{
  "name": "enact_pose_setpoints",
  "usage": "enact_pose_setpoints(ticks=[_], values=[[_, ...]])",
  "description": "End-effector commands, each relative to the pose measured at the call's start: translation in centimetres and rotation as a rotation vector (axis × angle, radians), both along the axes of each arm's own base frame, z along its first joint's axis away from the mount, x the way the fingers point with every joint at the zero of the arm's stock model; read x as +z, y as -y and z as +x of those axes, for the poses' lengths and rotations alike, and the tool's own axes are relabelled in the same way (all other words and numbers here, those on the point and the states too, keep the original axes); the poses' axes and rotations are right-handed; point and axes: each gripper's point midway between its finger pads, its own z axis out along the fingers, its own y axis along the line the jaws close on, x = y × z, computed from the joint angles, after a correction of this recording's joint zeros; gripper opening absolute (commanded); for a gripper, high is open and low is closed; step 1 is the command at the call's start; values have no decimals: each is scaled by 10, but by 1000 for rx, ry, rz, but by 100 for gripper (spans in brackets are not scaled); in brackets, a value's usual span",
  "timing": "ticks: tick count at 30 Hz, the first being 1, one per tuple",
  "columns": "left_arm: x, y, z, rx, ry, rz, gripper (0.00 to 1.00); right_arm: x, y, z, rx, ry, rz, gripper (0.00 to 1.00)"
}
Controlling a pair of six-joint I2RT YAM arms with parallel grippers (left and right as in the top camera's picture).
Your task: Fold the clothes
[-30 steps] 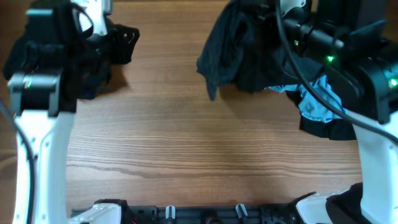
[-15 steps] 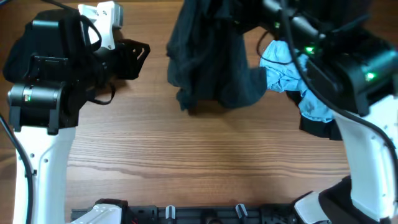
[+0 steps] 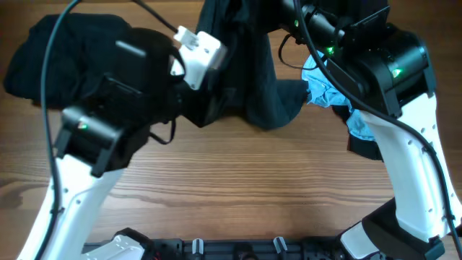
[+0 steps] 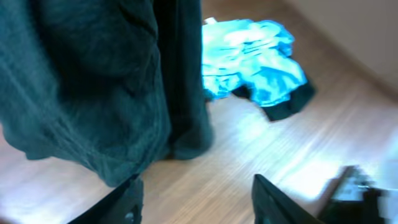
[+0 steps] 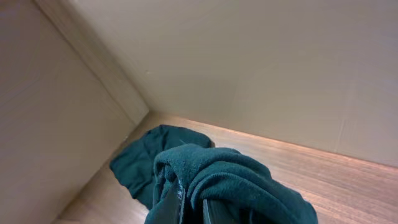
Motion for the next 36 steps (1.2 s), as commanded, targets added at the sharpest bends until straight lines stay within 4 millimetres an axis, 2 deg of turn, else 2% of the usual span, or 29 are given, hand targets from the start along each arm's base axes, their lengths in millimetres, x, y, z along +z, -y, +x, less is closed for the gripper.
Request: enact_pose_setpoints(ticks=[1,5,10,13,17,18,19,20,21,22,25,30,33,36], values=[[-15,-8,26,112,81,178,51,11,-3,-7,27,5,40,4],[-18,-25,46,253,110,239,50,11,-5,-9,43,4,41,4],[-8,-41,60,382,168,260,50,11,-6,-9,51,7,39,4],[0,-38,69,400,204,236,50,11,-7,-10,53,7,40,5],[-15,-32,82,401,187,259,50,11,-8,-11,65,5,42,4],[-19,-30,85,399,178,267,48,11,-8,-11,65,6,41,4],[-23,-29,87,400,173,274,36,11,-8,-11,68,12,35,4],[-24,-30,90,410,177,282,10,11,-8,-11,70,16,30,4],[-22,-33,93,430,190,289,4,11,-8,-11,70,17,28,4],[-17,-38,96,476,209,286,4,11,-8,-11,70,20,25,5],[13,-71,99,676,285,240,4,9,-1,-6,35,32,-3,4],[51,-109,93,782,361,163,4,-3,23,5,-30,-13,-32,5],[75,-131,85,837,411,112,4,-19,49,15,-130,-64,-83,14],[88,-141,79,861,442,82,4,-28,58,16,-168,-91,-114,27]])
